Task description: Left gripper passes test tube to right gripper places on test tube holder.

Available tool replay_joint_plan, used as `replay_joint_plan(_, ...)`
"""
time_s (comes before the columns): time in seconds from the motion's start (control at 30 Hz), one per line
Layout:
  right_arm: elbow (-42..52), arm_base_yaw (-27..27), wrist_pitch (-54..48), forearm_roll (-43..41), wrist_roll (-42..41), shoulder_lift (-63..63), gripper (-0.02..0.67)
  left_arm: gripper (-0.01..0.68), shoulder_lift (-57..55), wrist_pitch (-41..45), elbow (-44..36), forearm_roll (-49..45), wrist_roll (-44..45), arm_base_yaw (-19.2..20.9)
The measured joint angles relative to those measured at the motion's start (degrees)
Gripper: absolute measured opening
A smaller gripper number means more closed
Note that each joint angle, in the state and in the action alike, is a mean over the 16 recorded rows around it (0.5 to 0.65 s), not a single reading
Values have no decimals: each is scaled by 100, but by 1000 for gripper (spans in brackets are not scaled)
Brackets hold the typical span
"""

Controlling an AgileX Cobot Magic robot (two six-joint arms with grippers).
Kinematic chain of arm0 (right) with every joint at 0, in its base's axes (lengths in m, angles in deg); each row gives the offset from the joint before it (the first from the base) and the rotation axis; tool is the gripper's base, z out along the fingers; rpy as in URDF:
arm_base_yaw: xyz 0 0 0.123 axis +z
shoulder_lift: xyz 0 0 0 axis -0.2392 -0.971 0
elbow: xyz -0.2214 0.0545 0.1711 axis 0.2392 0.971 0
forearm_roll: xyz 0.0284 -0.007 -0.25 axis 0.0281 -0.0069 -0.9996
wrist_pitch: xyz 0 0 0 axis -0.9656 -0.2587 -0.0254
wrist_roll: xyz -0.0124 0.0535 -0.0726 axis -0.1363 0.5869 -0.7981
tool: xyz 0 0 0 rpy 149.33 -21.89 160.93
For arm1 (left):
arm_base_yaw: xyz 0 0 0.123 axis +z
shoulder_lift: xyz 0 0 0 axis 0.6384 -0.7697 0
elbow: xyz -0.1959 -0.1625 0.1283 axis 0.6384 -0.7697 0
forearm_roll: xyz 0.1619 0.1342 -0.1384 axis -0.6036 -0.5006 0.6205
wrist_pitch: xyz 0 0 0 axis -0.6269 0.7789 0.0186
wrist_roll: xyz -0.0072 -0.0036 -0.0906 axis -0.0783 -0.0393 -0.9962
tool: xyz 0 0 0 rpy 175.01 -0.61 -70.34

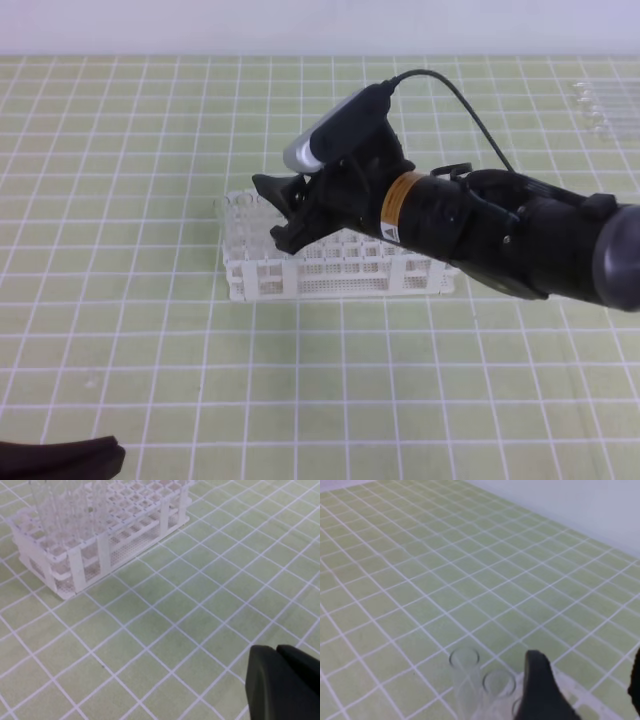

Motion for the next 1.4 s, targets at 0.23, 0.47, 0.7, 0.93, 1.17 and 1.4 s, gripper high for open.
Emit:
replay_joint_plan(0.23,0,-1,-678,-10,21,757,332,-2,-2,3,0,-3,0,1)
replay_joint_plan(0.47,0,-21,-2223,98,23,2011,199,-2,-2,8,0,0,1,1)
replay_joint_plan(0.7,30,-91,-4418,444,29,3224,45,-2,-9,-3,-1,-10,0,4)
replay_joint_plan(0.93,403,-324,-5755,777,45,4235,-11,-2,-14,-11,-3,-20,-1,6)
replay_joint_plan(1.17,1264,-649,-5827,937,63,5255,-15,-2,-13,-8,-2,-18,-1,5)
replay_joint_plan(1.4,2416,-1287,-5418,1048,67,6372,-15,-2,-20,-11,-3,-20,-1,6)
